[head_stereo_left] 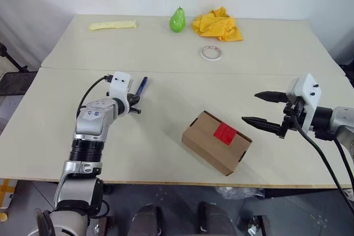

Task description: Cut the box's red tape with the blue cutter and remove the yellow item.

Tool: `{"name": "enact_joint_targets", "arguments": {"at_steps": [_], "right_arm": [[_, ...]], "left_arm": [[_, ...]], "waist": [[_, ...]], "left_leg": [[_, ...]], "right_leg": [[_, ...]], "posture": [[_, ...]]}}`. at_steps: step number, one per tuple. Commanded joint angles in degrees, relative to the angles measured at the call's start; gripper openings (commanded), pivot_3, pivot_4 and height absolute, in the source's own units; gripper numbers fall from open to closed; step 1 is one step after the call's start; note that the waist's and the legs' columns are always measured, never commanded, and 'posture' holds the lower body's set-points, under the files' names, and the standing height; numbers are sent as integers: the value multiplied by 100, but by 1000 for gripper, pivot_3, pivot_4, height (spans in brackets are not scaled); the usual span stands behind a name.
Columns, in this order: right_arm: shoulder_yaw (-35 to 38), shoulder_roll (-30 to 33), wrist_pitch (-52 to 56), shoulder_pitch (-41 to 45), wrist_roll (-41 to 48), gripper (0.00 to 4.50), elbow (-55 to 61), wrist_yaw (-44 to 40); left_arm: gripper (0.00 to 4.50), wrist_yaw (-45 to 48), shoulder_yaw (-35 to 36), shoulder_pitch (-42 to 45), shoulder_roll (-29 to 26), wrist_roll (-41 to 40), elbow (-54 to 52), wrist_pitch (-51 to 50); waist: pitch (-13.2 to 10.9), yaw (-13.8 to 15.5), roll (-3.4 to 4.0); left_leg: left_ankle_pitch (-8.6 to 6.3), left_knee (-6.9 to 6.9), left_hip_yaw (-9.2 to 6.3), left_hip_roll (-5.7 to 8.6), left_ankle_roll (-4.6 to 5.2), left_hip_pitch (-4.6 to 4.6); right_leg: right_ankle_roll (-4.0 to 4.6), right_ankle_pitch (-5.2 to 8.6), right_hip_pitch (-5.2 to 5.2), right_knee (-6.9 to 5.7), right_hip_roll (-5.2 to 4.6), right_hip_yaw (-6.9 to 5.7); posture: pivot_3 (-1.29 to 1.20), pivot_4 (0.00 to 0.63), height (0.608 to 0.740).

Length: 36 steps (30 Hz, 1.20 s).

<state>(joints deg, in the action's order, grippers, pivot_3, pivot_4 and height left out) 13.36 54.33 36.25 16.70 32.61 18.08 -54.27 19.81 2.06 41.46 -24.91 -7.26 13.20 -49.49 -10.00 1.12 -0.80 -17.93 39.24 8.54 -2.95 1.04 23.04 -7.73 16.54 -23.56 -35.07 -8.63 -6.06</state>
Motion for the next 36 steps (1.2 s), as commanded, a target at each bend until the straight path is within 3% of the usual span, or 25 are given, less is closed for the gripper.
{"name": "enact_joint_targets", "arguments": {"at_steps": [1,8,15,18,20,29,36], "right_arm": [[150,143,100,119,101,4500,365,50],[-529,-291,897,970,408,4500,1088,683],[-1923,-1322,2335,2196,342,4500,1376,1696],[-2619,-2086,2788,2694,26,3889,1123,2288],[-2961,-2502,2890,2963,-234,3189,885,2557],[-4293,-3253,2903,3382,-796,38,543,2537],[-5105,-3699,2286,3655,-1487,38,-439,2330]], "left_arm": [[448,907,-146,-299,-415,-311,-464,-38],[448,3156,-281,-1057,-1706,-874,-1174,958],[448,4140,-121,-1624,-2172,-944,-1283,2351],[448,4245,-290,-1822,-2357,-633,-1236,2846],[448,4204,-371,-1936,-2422,-444,-1247,3114],[448,4079,-366,-2592,-2575,-85,-1540,3630],[448,4216,-322,-3011,-2843,-88,-1801,3569]], "waist": [[0,-15,0],[-1,-114,1],[-1,-140,2],[-1,-136,1],[-1,-156,2],[0,-222,1],[1,-314,1]], "left_leg": [[0,0,1,-1,0,0],[1,0,4,-11,-7,4],[-2,0,-10,-20,-12,8],[-2,0,4,-22,-12,23],[-2,0,16,-24,-13,24],[-9,-1,72,-37,-22,25],[-10,-1,83,-45,-24,17]], "right_leg": [[0,0,-2,0,0,0],[7,2,-15,-8,0,0],[25,7,-48,-39,-5,5],[25,6,-80,-65,-7,4],[29,6,-96,-80,-6,4],[32,8,-104,-84,-1,-5],[37,10,-104,-86,2,-7]], "posture": [[0,150,740],[0,150,740],[0,150,740],[0,150,740],[0,150,740],[0,150,740],[0,150,740]]}}
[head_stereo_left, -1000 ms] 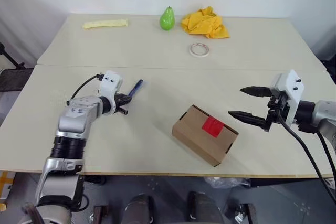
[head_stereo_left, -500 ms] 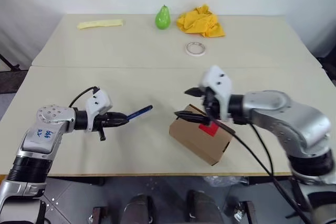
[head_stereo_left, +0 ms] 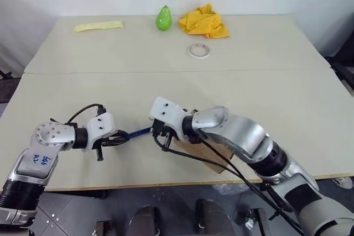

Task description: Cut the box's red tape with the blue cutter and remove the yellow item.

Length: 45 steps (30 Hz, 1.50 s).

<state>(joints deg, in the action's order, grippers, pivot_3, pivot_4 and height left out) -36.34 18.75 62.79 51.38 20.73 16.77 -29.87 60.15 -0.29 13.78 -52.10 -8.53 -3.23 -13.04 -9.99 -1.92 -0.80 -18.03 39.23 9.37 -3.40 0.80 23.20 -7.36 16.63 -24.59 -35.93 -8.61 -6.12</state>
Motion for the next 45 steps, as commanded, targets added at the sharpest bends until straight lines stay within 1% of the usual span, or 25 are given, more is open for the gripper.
{"name": "enact_joint_targets", "arguments": {"at_steps": [1,8,14,21,30,33,36,42,45], "right_arm": [[-198,-186,-451,238,-393,38,-482,-149],[-468,-234,-879,363,-879,38,-1045,-602],[-603,-207,-1129,311,-1037,38,-1020,-1145],[-714,-111,-1226,176,-1491,38,-1188,-1265],[-610,191,-1101,111,-1657,38,-702,-1571],[-476,-69,-992,364,-1595,38,-626,-1577],[-499,-282,-1035,606,-1646,38,-724,-1600],[-417,-736,-1168,971,-1744,38,-1192,-1555],[-504,-890,-1298,1008,-1807,38,-1406,-1607]], "left_arm": [[448,204,-72,-296,-156,-2,-222,-127],[448,245,-15,-397,-216,-58,-372,-265],[448,248,-53,-329,-180,-59,-373,-336],[448,244,-49,-340,-154,-70,-441,-366],[448,226,-36,-394,-167,-83,-506,-355],[448,256,10,-399,-221,-82,-457,-338],[448,253,57,-390,-277,-47,-370,-349],[448,124,189,-468,-351,8,-294,-536],[448,94,267,-588,-392,-16,-396,-706]], "waist": [[0,-23,1],[1,-40,1],[3,-44,2],[10,-44,2],[12,32,-1],[11,26,-1],[10,15,0],[10,-4,1],[10,-35,1]], "left_leg": [[0,-1,3,-2,-1,0],[-4,-1,11,-14,-8,-7],[-3,0,22,-20,-10,-15],[-4,-1,28,-22,-13,-23],[-8,0,34,-24,-16,-25],[-10,-1,34,-25,-17,-24],[-10,-1,39,-28,-18,-21],[-10,-1,47,-32,-19,-15],[-10,-1,50,-33,-20,-15]], "right_leg": [[2,1,-1,1,0,0],[10,3,-2,-3,7,-2],[22,4,-2,-4,9,-2],[25,4,-1,-6,9,-2],[29,4,-1,-3,8,-4],[29,4,-2,-2,8,-8],[32,6,-10,-4,9,-10],[36,7,-24,-9,11,-11],[37,7,-27,-10,12,-11]], "posture": [[0,150,740],[0,150,740],[0,150,740],[0,150,740],[0,150,740],[0,150,740],[0,150,740],[0,150,740],[0,150,740]]}}
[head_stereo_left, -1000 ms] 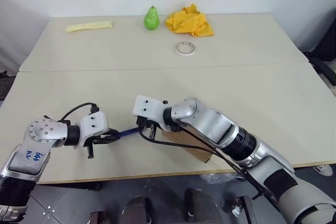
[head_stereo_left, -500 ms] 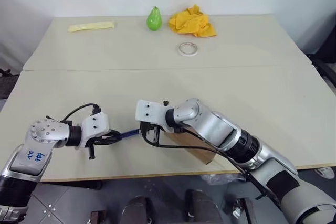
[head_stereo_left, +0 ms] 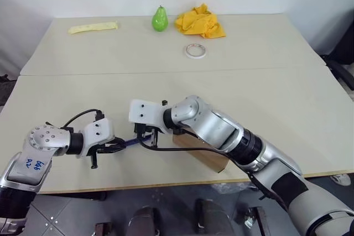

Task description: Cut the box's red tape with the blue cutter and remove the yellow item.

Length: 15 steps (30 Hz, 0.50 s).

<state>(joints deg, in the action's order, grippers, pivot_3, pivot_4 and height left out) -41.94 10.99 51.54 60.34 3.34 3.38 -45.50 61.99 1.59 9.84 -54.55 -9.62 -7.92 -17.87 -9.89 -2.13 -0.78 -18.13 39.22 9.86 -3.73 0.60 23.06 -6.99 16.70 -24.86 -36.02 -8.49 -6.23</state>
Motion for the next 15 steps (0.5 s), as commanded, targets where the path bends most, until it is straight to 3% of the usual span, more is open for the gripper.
{"name": "enact_joint_targets", "arguments": {"at_steps": [1,15], "right_arm": [[-8,-147,-224,100,-97,38,-143,-78],[-403,119,-679,-188,-643,38,-549,-538]], "left_arm": [[448,-116,97,-222,-160,86,48,-321],[448,-143,25,-191,-114,60,-13,-499]], "waist": [[0,-29,0],[0,-113,0]], "left_leg": [[-1,0,1,-1,-1,0],[4,-2,2,-3,-10,-2]], "right_leg": [[0,0,-1,-1,0,0],[8,2,-8,-14,0,1]], "posture": [[0,150,740],[0,150,740]]}}
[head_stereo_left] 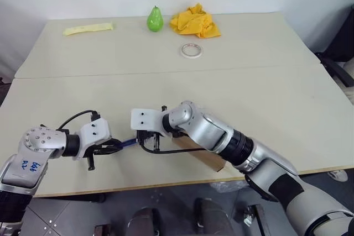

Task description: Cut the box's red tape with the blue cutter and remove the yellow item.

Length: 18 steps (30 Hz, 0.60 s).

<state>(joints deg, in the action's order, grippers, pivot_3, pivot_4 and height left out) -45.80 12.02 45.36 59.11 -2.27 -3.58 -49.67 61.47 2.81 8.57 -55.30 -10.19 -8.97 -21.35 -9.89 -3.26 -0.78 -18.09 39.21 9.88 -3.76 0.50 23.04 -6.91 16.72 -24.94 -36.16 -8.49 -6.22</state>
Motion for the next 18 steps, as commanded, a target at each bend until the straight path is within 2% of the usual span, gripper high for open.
{"name": "enact_joint_targets", "arguments": {"at_steps": [1,18], "right_arm": [[-27,16,-72,-78,-104,38,145,-141],[-11,-500,-344,-273,-433,38,-367,-132]], "left_arm": [[448,-88,-104,-56,-36,117,94,-150],[448,-47,-190,32,5,69,17,-214]], "waist": [[0,1,0],[0,1,0]], "left_leg": [[0,0,0,0,0,0],[8,0,3,-5,-13,-28]], "right_leg": [[1,1,0,-1,0,0],[20,7,4,-36,-1,5]], "posture": [[0,150,740],[0,150,740]]}}
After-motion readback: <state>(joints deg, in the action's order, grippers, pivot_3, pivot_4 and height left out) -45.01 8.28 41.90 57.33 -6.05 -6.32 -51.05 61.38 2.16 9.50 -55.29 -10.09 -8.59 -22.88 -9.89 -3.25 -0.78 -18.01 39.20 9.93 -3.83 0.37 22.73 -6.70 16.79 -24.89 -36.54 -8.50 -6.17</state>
